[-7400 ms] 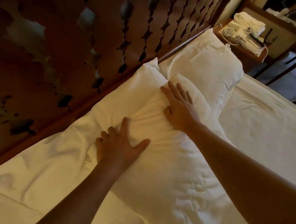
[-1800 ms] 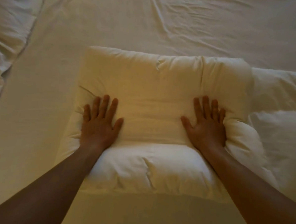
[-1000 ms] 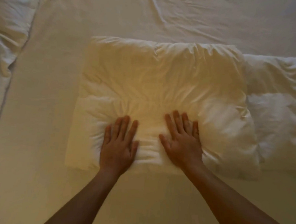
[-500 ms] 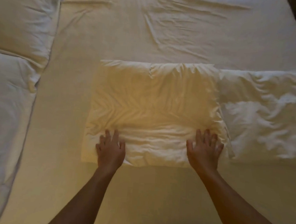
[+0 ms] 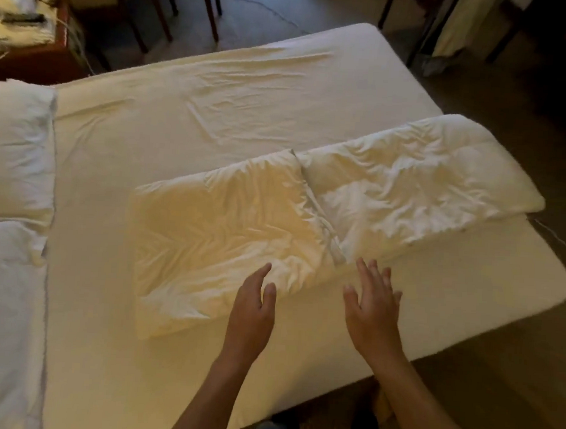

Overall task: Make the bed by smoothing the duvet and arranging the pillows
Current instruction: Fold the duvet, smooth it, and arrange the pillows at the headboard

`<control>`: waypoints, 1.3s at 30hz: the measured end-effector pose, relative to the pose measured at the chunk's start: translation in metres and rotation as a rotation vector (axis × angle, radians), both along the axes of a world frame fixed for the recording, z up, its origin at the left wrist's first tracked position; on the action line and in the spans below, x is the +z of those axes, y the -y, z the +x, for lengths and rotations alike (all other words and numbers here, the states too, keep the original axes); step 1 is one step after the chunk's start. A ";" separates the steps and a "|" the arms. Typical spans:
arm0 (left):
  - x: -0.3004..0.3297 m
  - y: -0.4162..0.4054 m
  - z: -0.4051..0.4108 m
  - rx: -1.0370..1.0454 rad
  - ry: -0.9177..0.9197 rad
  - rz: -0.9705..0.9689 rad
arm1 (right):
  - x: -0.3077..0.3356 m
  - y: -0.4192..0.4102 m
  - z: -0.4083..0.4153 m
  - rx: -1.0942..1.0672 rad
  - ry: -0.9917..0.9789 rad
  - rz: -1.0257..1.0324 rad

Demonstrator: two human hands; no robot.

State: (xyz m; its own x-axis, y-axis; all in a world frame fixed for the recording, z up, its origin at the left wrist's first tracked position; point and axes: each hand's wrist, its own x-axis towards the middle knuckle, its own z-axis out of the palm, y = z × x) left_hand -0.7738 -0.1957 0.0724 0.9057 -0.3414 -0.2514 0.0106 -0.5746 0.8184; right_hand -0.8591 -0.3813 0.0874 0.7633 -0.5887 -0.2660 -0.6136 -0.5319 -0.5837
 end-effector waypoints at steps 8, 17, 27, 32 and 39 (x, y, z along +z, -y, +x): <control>0.044 0.152 -0.067 -0.182 0.055 -0.064 | 0.030 0.108 -0.102 -0.128 0.099 0.064; 0.057 0.315 -0.136 -0.146 0.052 -0.146 | 0.052 0.276 -0.187 -0.180 0.150 0.095; 0.087 0.427 -0.098 -0.308 0.163 -0.127 | 0.068 0.376 -0.155 -0.294 0.385 0.264; 0.105 0.494 -0.067 -0.455 0.170 -0.107 | 0.073 0.432 -0.147 -0.416 0.452 0.261; 0.114 0.600 -0.029 -0.592 0.200 -0.052 | 0.058 0.520 -0.129 -0.482 0.479 0.254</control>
State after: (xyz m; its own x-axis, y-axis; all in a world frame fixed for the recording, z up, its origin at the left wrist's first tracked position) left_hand -0.8025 -0.7962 0.1865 0.5867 -0.8071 -0.0659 -0.4539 -0.3951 0.7986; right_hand -0.9880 -0.9010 0.1456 0.5012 -0.8538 -0.1410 -0.3918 -0.0786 -0.9167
